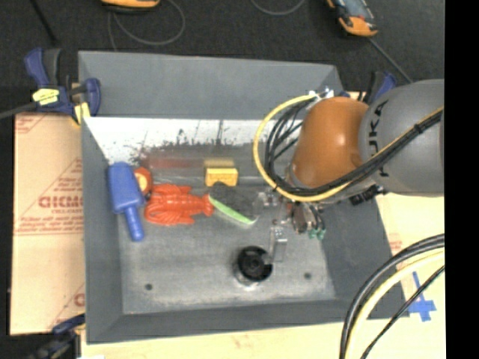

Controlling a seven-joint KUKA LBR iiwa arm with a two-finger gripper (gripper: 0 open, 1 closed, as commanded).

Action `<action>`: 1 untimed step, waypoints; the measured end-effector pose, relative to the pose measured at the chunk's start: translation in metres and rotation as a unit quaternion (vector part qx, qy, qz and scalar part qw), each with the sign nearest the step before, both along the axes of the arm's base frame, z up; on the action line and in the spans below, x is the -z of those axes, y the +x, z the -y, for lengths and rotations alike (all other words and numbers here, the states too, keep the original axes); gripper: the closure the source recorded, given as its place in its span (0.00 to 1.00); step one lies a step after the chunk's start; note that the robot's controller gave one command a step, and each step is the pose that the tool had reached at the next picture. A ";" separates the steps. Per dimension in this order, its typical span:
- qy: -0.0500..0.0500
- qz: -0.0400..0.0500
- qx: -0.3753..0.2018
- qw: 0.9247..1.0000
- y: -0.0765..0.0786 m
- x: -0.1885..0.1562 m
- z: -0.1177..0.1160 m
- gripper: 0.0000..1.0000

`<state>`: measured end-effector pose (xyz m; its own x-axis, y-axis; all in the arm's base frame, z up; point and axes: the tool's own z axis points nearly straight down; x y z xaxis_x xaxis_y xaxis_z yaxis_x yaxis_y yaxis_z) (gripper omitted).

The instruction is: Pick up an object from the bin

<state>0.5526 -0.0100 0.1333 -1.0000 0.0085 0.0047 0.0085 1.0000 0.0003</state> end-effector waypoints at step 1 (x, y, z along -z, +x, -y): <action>0.000 0.004 0.000 1.000 0.002 -0.005 0.000 0.00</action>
Offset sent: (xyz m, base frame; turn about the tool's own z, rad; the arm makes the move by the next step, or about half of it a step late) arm -0.0270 -0.0022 -0.0633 -0.1081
